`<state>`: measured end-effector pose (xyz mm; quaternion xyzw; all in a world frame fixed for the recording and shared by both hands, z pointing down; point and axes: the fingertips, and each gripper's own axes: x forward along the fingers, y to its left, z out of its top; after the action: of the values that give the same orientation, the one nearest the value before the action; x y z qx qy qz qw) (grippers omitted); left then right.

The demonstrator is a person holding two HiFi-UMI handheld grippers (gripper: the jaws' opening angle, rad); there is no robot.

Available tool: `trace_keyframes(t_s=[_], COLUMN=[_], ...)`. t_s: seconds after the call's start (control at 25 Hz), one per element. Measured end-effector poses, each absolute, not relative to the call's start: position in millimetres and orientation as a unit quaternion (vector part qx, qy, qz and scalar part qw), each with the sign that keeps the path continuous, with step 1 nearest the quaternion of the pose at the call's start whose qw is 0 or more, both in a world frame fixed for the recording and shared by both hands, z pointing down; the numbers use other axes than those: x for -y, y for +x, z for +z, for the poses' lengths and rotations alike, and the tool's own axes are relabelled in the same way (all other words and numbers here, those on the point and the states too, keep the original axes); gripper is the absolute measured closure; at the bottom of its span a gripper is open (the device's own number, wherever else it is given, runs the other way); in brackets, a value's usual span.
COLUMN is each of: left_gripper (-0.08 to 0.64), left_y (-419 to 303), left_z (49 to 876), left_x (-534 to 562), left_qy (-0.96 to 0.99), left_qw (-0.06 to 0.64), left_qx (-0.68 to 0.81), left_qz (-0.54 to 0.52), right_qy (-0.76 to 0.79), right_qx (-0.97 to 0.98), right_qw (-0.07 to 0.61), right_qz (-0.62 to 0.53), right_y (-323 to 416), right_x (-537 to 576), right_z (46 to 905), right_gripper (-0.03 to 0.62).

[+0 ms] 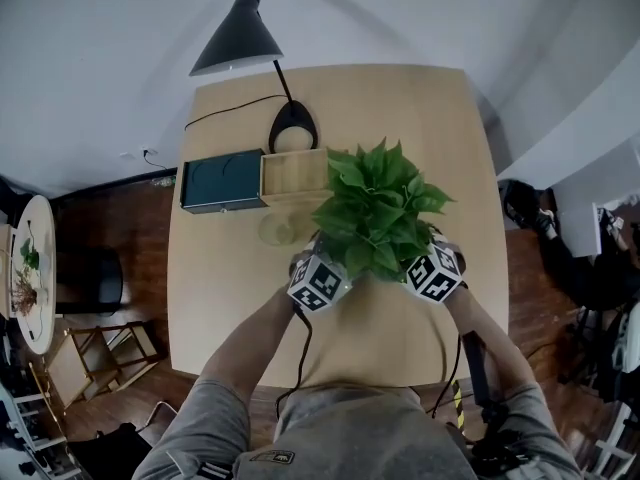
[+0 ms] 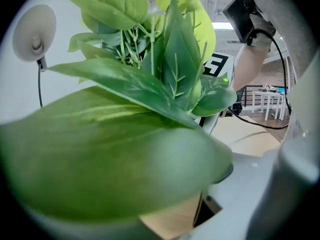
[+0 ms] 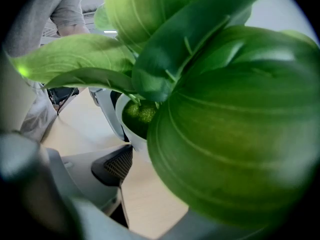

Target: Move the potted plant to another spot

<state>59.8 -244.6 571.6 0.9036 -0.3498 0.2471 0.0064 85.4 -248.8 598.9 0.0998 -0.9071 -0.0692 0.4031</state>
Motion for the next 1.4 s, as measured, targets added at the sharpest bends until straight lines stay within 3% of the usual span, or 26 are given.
trace_keyframes(t_s=[1.4], left_gripper=[0.176], left_y=[76], left_z=[639], left_x=[269], left_qy=[0.906], left_qw=[0.044], left_qx=[0.330], left_qz=[0.263], right_qy=[0.109], right_qx=[0.900], right_qw=[0.423], right_qz=[-0.021], right_y=[106], right_x=[268], right_z=[660], right_gripper=[0.245])
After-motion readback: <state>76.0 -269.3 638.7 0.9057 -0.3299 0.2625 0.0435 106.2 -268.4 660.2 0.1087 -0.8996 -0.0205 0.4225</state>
